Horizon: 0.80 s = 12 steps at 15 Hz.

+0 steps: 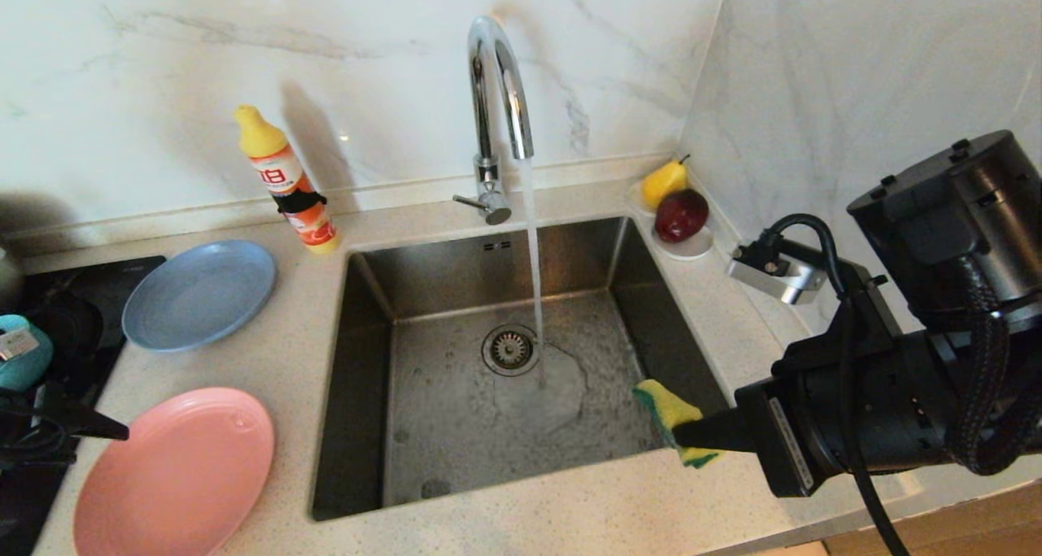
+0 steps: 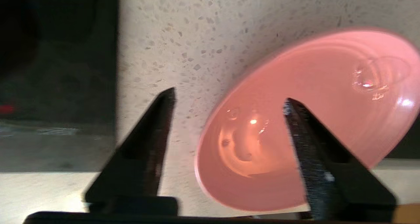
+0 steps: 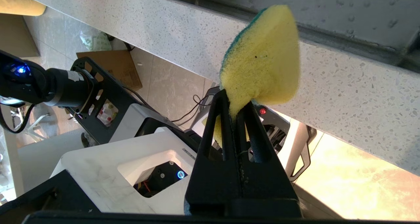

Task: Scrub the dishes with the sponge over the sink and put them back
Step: Wash the plate

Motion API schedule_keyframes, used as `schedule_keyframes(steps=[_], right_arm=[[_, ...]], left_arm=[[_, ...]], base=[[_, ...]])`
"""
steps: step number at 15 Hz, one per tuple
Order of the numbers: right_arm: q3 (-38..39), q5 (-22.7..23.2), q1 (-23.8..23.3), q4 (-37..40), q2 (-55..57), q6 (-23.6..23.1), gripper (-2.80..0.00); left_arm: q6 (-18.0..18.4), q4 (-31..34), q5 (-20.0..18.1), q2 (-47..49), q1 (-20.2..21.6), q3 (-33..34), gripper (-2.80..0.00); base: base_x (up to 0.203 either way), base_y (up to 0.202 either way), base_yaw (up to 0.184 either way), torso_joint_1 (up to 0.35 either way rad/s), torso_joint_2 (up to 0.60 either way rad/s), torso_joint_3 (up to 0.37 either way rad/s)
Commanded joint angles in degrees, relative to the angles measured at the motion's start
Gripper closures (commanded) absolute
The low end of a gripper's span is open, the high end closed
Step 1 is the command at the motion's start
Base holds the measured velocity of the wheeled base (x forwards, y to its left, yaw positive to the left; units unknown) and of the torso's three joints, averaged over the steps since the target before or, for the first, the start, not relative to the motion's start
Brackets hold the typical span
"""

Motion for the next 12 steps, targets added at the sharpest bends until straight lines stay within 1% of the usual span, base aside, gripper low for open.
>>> schedule_keyframes(steps=[1,4,6,8,12], right_arm=[[-0.2,0.1,0.0,0.2,0.3,0.1,0.00],[-0.1,0.1,0.0,0.2,0.3,0.2,0.00],[-0.4,0.0,0.0,0.2,0.6,0.3,0.00],[-1.5,0.0,0.0,0.2,0.9,0.2,0.00],[-1.1,0.0,0.0,0.2,0.7,0.4,0.00]], left_arm=[[-0.7,0.2,-3.1,1.5,0.1,0.3,-2.80],[-0.6,0.2,-4.5,1.7,0.0,1.6,-2.80],[-0.1,0.1,-7.9,1.5,0.0,2.8,-2.80],[0.3,-0.3,-8.3,1.6,-0.3,3.3,-2.80],[0.4,-3.7,-8.2,1.6,-0.9,5.1,-2.80]], base=[[0.000,0.000,0.000,0.000,0.00,0.000],[0.000,0.000,0.000,0.000,0.00,0.000],[0.000,0.000,0.000,0.000,0.00,0.000],[0.000,0.000,0.000,0.000,0.00,0.000],[0.000,0.000,0.000,0.000,0.00,0.000]])
